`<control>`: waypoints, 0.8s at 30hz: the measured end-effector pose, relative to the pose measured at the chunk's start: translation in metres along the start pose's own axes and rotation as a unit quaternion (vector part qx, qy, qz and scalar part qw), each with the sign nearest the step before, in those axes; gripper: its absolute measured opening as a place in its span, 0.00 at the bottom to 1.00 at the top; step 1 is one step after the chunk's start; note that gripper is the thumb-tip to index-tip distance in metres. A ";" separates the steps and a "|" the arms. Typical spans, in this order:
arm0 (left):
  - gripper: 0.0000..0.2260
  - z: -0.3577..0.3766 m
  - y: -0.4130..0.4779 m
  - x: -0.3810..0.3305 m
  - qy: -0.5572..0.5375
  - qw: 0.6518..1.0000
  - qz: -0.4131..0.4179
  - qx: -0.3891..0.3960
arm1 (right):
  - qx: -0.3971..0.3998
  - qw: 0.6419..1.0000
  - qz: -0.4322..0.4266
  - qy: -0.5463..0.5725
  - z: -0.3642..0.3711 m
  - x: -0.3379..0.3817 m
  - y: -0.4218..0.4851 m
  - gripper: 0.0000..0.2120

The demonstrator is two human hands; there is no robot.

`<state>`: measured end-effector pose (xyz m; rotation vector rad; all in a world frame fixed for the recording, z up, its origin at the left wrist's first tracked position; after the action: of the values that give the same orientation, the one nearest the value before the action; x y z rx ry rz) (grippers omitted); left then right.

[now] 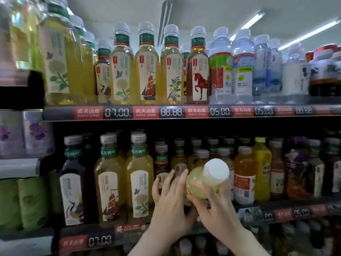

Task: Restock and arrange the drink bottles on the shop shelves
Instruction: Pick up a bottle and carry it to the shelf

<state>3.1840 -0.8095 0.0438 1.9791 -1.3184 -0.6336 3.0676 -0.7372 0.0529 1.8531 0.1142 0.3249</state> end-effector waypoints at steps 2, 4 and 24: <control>0.36 0.002 0.009 0.001 0.058 0.998 -0.016 0.001 | 0.003 1.000 -0.011 0.012 -0.013 -0.008 0.007 0.31; 0.35 0.005 0.022 0.008 0.113 0.993 -0.038 0.000 | 0.006 0.999 0.005 0.038 -0.021 -0.019 0.012 0.28; 0.33 0.010 0.000 -0.010 0.133 0.973 -0.097 -0.160 | 0.036 0.973 0.161 0.158 -0.054 -0.072 0.021 0.36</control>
<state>3.1729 -0.8028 0.0375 1.8592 -0.8128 -0.6039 2.9815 -0.7112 0.0758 1.8780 0.0423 0.8531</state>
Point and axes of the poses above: each hand's wrist, its own y-axis towards the middle knuckle, its own z-axis out of the palm, x = y × z, the point moved 2 cm from there along y, towards the middle knuckle, and after that the axes turned 11 degrees about z, right-handed, at the moved point
